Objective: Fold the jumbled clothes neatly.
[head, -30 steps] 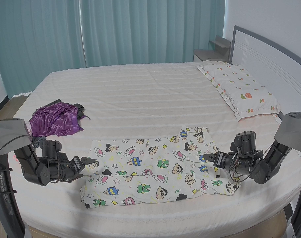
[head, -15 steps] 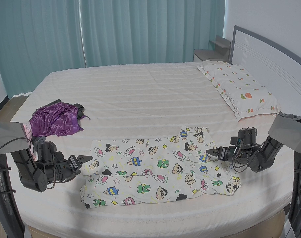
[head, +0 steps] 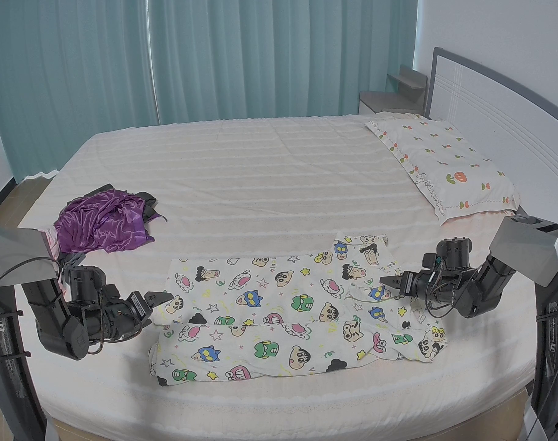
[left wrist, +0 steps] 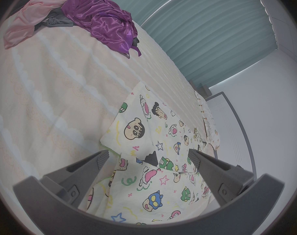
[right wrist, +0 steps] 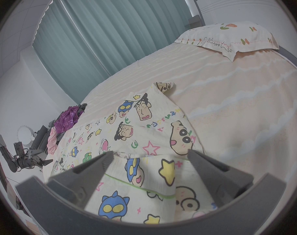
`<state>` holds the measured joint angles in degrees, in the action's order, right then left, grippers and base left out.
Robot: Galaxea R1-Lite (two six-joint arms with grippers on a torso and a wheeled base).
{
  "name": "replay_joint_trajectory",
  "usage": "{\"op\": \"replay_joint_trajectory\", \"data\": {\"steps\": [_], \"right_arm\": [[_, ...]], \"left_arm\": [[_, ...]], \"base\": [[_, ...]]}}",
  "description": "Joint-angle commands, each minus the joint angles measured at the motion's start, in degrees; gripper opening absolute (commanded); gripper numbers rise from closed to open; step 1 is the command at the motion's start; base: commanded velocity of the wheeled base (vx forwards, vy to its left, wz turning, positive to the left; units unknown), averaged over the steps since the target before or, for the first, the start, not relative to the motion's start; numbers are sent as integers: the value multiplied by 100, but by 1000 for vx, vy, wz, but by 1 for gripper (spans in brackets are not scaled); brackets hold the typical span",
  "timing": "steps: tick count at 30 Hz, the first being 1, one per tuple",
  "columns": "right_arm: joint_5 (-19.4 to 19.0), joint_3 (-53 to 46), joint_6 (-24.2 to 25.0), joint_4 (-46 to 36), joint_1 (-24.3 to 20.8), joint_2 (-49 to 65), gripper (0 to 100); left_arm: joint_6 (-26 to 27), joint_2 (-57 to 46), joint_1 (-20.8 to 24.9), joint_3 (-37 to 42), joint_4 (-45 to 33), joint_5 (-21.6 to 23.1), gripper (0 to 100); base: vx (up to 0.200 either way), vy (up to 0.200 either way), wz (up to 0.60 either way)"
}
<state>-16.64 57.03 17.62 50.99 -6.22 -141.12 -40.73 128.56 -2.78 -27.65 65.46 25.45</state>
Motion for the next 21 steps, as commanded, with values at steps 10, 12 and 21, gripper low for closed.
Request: {"op": "replay_joint_trajectory", "data": {"steps": [10,12,21], "right_arm": [[20,-104,119,7,68,313,0],[20,-218,119,16,59,401,0],[-410,-1185,128,543,24,1271,0]], "left_arm": [[-5,55,-3,84,107,3,100],[-5,55,-3,84,107,3,100],[4,55,-3,93,107,-5,100]], "base": [[0,0,0],[0,0,0],[0,0,0]]}}
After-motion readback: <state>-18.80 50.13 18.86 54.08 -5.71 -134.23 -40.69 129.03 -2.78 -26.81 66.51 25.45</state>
